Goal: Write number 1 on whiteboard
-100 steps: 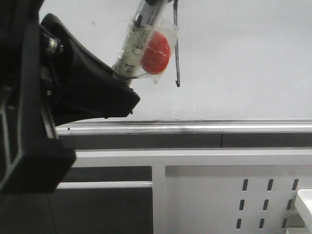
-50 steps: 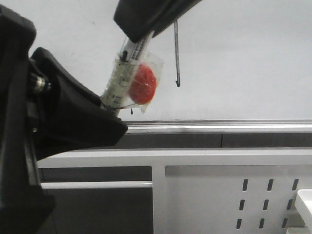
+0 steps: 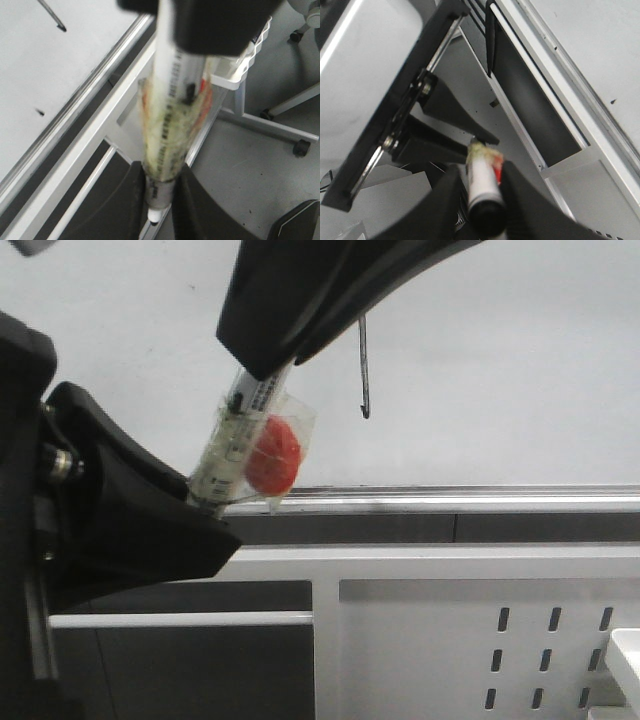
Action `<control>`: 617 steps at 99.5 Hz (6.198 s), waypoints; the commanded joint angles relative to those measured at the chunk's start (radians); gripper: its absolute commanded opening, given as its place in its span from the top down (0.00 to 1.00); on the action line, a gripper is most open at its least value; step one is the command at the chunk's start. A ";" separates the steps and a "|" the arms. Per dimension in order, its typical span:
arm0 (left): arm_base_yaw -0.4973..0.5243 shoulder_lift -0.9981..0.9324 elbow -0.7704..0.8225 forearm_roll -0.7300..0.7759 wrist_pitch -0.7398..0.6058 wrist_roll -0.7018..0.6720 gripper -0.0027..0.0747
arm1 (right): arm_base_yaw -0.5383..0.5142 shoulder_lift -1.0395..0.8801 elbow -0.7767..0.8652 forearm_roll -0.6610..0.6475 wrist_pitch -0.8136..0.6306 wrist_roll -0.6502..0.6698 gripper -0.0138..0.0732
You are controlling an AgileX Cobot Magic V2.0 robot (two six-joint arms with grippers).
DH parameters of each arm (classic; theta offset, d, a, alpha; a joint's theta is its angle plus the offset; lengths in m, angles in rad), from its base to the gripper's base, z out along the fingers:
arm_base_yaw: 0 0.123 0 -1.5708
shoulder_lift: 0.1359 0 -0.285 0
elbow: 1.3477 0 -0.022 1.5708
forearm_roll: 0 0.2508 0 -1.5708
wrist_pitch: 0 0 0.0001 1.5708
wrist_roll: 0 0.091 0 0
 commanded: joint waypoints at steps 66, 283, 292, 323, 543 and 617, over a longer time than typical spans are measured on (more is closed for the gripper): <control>0.002 -0.016 0.041 0.114 0.393 -0.607 0.99 | -0.065 -0.357 -0.145 -0.293 0.058 0.142 0.50; 0.240 0.303 -0.213 0.114 0.424 -0.787 0.99 | -0.073 -0.433 -0.145 -0.320 0.104 0.142 0.55; 0.240 0.303 -0.215 0.114 0.414 -0.787 0.99 | -0.073 -0.433 -0.145 -0.320 0.104 0.142 0.55; 0.240 0.303 -0.215 0.114 0.368 -0.787 0.93 | -0.073 -0.433 -0.145 -0.320 0.106 0.142 0.55; 0.240 -0.306 -0.022 0.114 -0.302 -0.303 0.99 | -0.073 -1.256 0.500 -0.374 -0.047 0.215 0.92; 0.240 -0.316 -0.020 0.111 -0.502 -0.266 0.99 | -0.079 -1.202 1.070 -0.422 -0.774 0.225 0.92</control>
